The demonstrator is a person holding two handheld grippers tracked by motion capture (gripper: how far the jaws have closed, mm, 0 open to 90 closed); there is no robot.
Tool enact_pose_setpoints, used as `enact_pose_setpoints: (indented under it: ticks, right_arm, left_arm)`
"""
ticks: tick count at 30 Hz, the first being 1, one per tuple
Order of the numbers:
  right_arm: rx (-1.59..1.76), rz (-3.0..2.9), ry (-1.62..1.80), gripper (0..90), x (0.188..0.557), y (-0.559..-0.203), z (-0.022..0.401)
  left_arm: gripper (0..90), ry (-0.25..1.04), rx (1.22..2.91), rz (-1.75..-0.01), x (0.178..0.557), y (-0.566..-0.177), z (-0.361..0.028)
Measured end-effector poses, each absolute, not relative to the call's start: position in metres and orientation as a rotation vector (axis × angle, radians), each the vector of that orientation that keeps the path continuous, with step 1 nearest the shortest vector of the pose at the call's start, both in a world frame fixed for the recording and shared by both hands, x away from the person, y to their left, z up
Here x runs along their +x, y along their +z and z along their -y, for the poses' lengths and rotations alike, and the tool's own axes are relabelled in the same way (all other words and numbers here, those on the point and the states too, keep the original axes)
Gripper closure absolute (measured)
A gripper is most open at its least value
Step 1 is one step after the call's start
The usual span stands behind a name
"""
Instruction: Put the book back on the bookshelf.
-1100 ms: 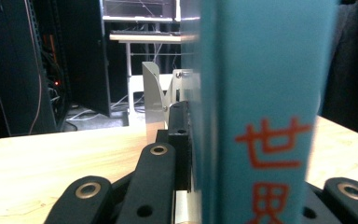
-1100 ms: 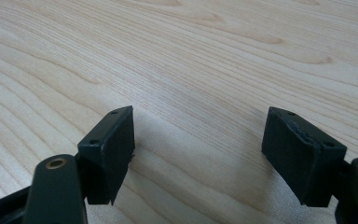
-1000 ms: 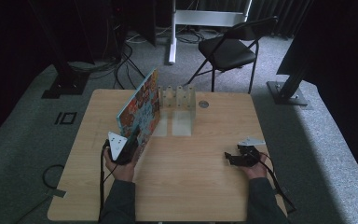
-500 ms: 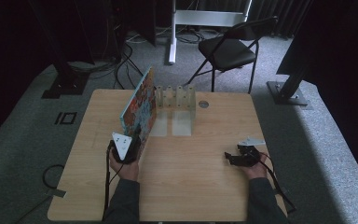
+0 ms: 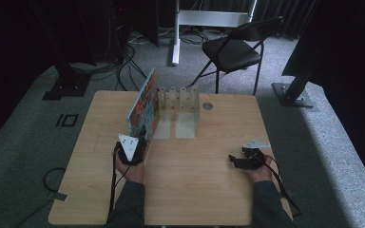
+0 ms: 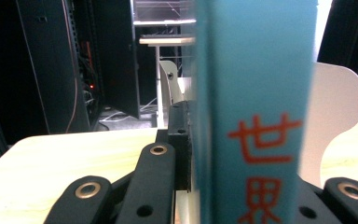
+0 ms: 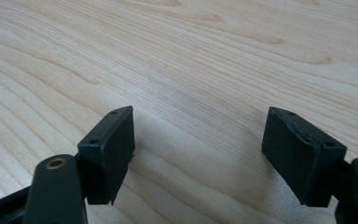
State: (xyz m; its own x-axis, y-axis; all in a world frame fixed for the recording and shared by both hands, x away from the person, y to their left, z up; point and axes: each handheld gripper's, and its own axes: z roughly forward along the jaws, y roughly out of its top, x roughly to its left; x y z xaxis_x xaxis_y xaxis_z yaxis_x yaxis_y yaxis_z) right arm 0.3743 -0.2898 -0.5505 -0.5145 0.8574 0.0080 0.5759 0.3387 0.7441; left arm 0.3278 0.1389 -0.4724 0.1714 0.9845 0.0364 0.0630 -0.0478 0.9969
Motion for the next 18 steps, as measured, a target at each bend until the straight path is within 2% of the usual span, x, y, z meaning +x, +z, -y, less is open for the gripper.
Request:
enact_pose_setpoints:
  ticks: [18]
  right_arm:
    - [1.265, -2.222, 0.999, 25.2, 0.374, -0.55, 0.29]
  left_arm:
    - [80.5, 1.184, 1.384, -1.095, 0.331, -0.477, -0.124]
